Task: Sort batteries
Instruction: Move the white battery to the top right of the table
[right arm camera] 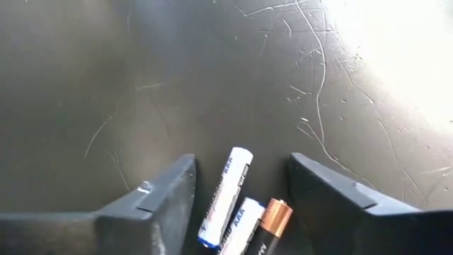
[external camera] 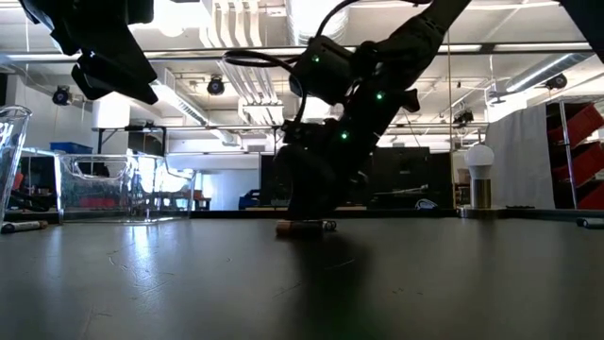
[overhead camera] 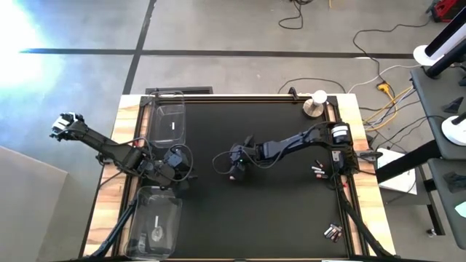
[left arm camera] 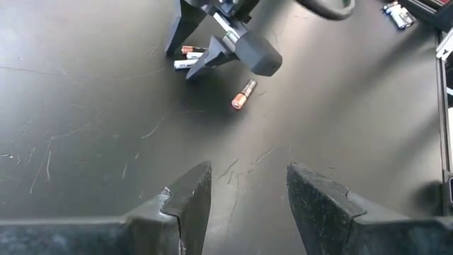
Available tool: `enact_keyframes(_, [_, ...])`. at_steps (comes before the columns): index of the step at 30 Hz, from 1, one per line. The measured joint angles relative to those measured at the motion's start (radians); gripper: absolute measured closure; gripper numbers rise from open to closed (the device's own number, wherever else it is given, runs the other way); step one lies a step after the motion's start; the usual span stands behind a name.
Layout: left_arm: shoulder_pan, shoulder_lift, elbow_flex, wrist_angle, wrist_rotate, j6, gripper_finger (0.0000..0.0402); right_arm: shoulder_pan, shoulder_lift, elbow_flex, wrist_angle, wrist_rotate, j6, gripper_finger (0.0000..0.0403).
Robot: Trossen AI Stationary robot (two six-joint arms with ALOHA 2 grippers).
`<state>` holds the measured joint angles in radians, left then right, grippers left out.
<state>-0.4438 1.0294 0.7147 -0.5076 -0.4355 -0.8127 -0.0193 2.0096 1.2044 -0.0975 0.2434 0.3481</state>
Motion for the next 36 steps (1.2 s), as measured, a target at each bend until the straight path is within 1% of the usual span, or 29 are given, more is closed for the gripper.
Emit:
enact_keyframes(10, [0.0,0.0,-0.003,-0.002,0.0,0.0,0.0238,0.0,0.015,0.001,-0.011,0.001,0.0,0.0324])
enact_keyframes(13, [0.0,0.0,-0.003,-0.002,0.0,0.0,0.0238,-0.001,0.015,0.001,-0.014,0.002,0.0,0.0357])
enact_keyframes(15, [0.0,0.0,-0.003,-0.002,0.0,0.0,0.0238,-0.001,0.016,0.001,-0.017,0.002,0.009,0.037])
enact_keyframes(18, [0.0,0.0,-0.003,-0.002,0.0,0.0,0.0238,-0.001,0.016,0.001,-0.019,0.001,0.079,0.0378])
enact_keyframes(22, [0.0,0.0,-0.003,-0.002,0.0,0.0,0.0238,-0.001,0.015,0.001,-0.019,0.001,0.149,0.0373])
enact_keyframes(25, [0.0,0.0,-0.003,-0.003,0.0,0.0,0.0238,-0.001,0.0,0.0,-0.02,0.002,0.232,0.0372])
enact_keyframes(28, [0.0,0.0,-0.003,-0.003,0.0,-0.001,0.0238,-0.007,-0.04,-0.005,-0.045,0.039,0.318,0.0371])
enact_keyframes(32, [-0.002,0.0,-0.003,-0.003,0.001,-0.016,0.0238,-0.05,-0.135,-0.007,-0.147,0.067,0.4,0.0374])
enact_keyframes(36, [-0.013,0.0,-0.003,0.005,0.008,-0.026,0.0238,-0.121,-0.252,-0.01,-0.39,0.096,0.413,0.0378])
